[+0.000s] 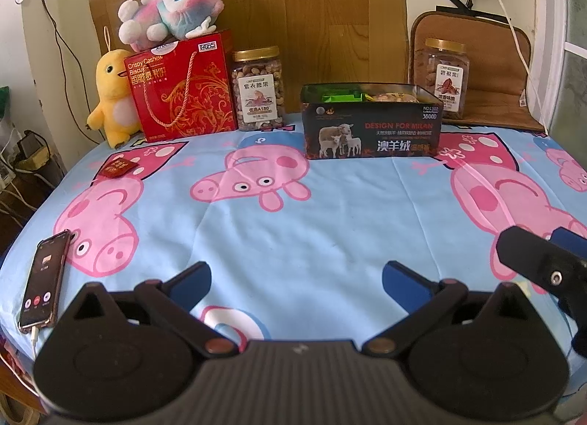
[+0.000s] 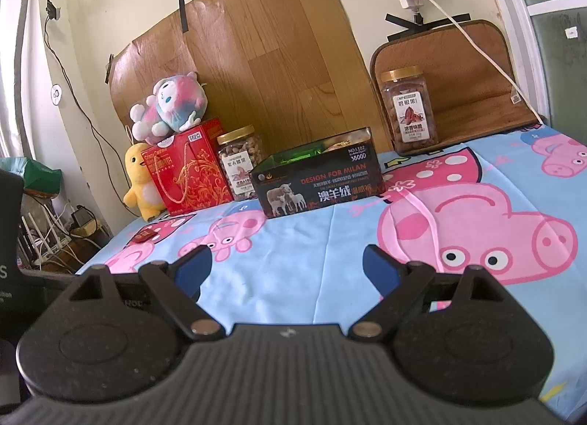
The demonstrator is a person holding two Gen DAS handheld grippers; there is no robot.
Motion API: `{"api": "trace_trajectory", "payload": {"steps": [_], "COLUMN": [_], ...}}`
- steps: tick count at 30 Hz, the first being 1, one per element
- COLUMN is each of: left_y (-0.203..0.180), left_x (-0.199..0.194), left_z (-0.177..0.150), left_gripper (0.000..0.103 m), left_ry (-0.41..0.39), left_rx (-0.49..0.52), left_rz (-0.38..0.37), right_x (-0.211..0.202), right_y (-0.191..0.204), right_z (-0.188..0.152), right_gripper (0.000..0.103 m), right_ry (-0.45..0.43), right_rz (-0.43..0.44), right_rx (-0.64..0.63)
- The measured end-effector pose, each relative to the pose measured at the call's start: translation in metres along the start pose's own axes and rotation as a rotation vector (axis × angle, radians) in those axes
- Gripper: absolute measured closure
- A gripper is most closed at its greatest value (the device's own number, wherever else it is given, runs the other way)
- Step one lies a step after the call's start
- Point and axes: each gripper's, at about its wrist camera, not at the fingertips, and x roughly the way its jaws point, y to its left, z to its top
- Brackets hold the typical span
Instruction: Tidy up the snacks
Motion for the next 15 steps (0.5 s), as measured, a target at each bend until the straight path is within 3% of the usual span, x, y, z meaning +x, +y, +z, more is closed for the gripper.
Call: {"api": "trace_trajectory", "payload": {"steps": [15], "left_y": [0.0031], "left_x": [-0.0034], "left_z": [-0.0015], "left_gripper": [0.000], "left_ry": [-0.020], "left_rx": [-0.012], "left_rz": [-0.047], "right_x": [-0.0007], "right_y": [-0.0004], "right_z": [0.0003], "right_gripper": [0.012], "right_ry": [-0.002], "right_rz": [0.000], "right_rx": [0.000]}}
